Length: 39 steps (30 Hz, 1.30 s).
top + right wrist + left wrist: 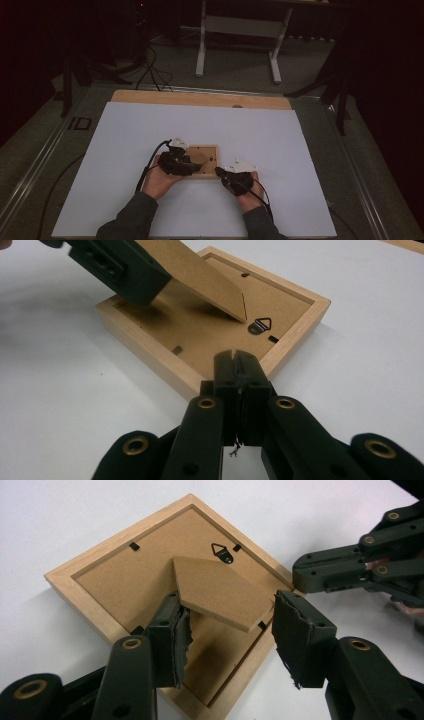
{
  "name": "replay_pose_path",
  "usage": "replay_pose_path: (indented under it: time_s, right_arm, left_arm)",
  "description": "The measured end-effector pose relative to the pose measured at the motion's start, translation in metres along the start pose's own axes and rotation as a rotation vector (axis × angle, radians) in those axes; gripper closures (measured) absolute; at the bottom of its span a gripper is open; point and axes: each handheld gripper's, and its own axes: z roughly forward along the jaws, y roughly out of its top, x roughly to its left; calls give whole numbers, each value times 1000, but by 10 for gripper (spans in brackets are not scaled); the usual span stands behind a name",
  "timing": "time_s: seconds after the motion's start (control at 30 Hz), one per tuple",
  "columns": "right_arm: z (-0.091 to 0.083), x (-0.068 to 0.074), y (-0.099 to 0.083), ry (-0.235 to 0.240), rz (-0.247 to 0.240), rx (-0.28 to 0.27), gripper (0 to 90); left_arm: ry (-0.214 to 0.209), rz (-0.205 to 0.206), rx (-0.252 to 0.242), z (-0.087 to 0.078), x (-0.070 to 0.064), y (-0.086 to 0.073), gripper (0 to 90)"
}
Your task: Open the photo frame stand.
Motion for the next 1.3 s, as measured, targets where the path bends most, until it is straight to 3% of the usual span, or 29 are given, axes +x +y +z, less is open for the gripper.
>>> replay_pose_path:
  time_s: [0.23, 0.57, 1.0, 1.3]
  right_arm:
    - [0, 1, 0, -4, -5, 1, 887]
    - [0, 1, 0, -4, -3, 1, 882]
    - [0, 1, 0, -2, -4, 2, 881]
    - [0, 1, 0, -2, -5, 2, 881]
  left_arm:
    - [-21, -45, 7, 5, 2, 4, 469]
    - [-26, -70, 32, 13, 2, 8, 437]
    - [-56, -162, 28, 17, 11, 11, 445]
    - [-60, -174, 44, 19, 12, 14, 455]
